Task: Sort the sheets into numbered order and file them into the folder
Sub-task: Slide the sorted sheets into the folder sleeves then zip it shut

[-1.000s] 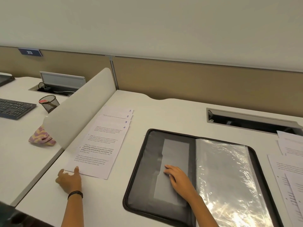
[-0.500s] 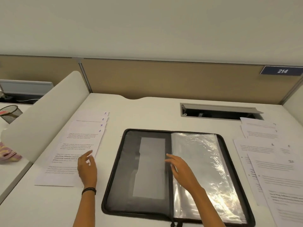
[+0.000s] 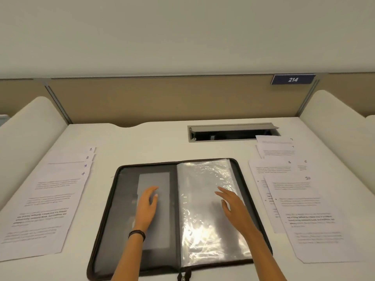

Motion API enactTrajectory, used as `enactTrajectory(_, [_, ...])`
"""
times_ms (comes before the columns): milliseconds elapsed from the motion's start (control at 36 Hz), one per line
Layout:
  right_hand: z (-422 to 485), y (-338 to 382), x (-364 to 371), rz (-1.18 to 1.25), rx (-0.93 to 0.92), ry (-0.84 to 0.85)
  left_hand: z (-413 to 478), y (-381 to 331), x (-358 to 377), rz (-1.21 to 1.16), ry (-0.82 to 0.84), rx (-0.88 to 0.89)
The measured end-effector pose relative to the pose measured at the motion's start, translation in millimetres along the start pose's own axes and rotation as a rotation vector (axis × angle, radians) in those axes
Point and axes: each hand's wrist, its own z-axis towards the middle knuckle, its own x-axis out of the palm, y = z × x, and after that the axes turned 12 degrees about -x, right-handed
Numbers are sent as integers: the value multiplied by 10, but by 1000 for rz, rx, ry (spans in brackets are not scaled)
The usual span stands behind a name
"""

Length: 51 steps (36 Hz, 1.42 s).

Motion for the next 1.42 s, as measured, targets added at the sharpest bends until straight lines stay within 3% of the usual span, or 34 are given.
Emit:
enactTrajectory(444, [-345, -540, -463, -43, 114, -141, -91, -375, 1022, 219, 211, 87])
enactTrajectory(972, [-532, -1073, -927, -106, 140, -195, -239, -223, 1594, 449, -101, 128])
enactTrajectory(1417, [-627, -1499, -1037, -13, 209, -121, -287, -274, 1646, 520, -149, 97])
